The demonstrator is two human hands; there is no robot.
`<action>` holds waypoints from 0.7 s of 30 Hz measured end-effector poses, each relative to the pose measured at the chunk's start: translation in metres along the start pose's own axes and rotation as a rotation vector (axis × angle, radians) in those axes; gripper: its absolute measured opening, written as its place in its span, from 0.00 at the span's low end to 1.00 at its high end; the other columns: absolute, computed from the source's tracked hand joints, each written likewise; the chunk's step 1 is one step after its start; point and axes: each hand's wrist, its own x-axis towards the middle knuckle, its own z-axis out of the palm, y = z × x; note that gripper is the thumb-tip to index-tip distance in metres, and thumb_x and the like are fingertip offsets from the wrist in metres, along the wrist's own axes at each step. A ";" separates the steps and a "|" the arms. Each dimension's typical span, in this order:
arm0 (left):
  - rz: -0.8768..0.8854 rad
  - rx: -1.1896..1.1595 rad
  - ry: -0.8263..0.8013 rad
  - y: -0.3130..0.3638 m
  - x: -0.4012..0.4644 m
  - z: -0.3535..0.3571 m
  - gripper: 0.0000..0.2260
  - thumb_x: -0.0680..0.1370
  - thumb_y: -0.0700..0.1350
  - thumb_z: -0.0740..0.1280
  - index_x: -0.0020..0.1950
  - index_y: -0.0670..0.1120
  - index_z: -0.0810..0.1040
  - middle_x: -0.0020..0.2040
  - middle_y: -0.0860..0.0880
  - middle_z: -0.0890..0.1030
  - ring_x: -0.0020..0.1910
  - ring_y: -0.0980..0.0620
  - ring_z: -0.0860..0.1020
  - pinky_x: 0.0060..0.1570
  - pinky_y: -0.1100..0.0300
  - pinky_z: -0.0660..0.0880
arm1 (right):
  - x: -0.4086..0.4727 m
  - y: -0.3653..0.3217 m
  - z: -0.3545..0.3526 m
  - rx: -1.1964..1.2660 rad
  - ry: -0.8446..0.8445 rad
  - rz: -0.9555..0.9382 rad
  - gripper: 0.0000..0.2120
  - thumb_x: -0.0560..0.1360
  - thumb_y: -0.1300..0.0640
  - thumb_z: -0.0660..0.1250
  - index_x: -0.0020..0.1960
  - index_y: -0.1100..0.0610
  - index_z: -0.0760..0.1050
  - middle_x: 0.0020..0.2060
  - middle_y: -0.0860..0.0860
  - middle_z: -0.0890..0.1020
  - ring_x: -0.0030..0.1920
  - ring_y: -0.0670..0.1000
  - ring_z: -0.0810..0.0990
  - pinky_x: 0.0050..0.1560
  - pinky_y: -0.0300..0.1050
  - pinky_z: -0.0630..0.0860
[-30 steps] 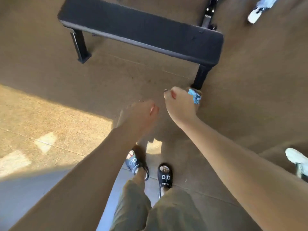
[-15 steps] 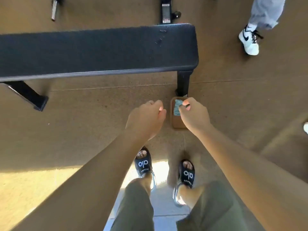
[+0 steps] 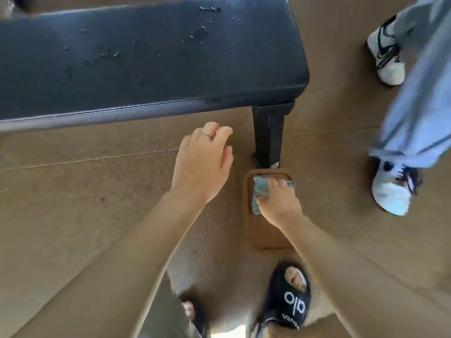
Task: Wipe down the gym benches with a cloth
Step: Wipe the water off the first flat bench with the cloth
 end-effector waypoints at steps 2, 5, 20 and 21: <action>0.060 0.023 0.167 -0.011 0.018 0.013 0.13 0.82 0.46 0.65 0.66 0.46 0.79 0.63 0.44 0.80 0.59 0.43 0.80 0.64 0.47 0.75 | 0.021 0.009 0.024 -0.076 0.023 -0.018 0.29 0.83 0.45 0.59 0.80 0.55 0.57 0.75 0.56 0.66 0.73 0.60 0.66 0.67 0.58 0.73; 0.088 0.085 0.374 -0.027 0.042 0.012 0.12 0.81 0.45 0.65 0.63 0.45 0.80 0.60 0.43 0.80 0.57 0.42 0.79 0.61 0.47 0.73 | 0.035 0.017 0.049 -0.191 0.153 -0.054 0.28 0.84 0.45 0.58 0.79 0.54 0.58 0.75 0.55 0.65 0.73 0.59 0.66 0.70 0.55 0.72; 0.040 0.206 0.236 -0.074 0.122 -0.029 0.17 0.85 0.51 0.53 0.60 0.44 0.77 0.58 0.43 0.78 0.53 0.40 0.75 0.54 0.46 0.71 | 0.000 -0.067 -0.108 2.132 0.010 -0.212 0.18 0.83 0.57 0.57 0.69 0.61 0.76 0.65 0.60 0.81 0.65 0.60 0.80 0.65 0.59 0.77; 0.038 0.218 0.231 -0.076 0.123 -0.027 0.16 0.84 0.51 0.53 0.60 0.45 0.76 0.59 0.44 0.78 0.54 0.40 0.75 0.54 0.46 0.71 | -0.007 -0.074 -0.127 2.198 0.040 -0.283 0.18 0.81 0.57 0.58 0.67 0.60 0.77 0.62 0.58 0.82 0.62 0.59 0.82 0.60 0.56 0.79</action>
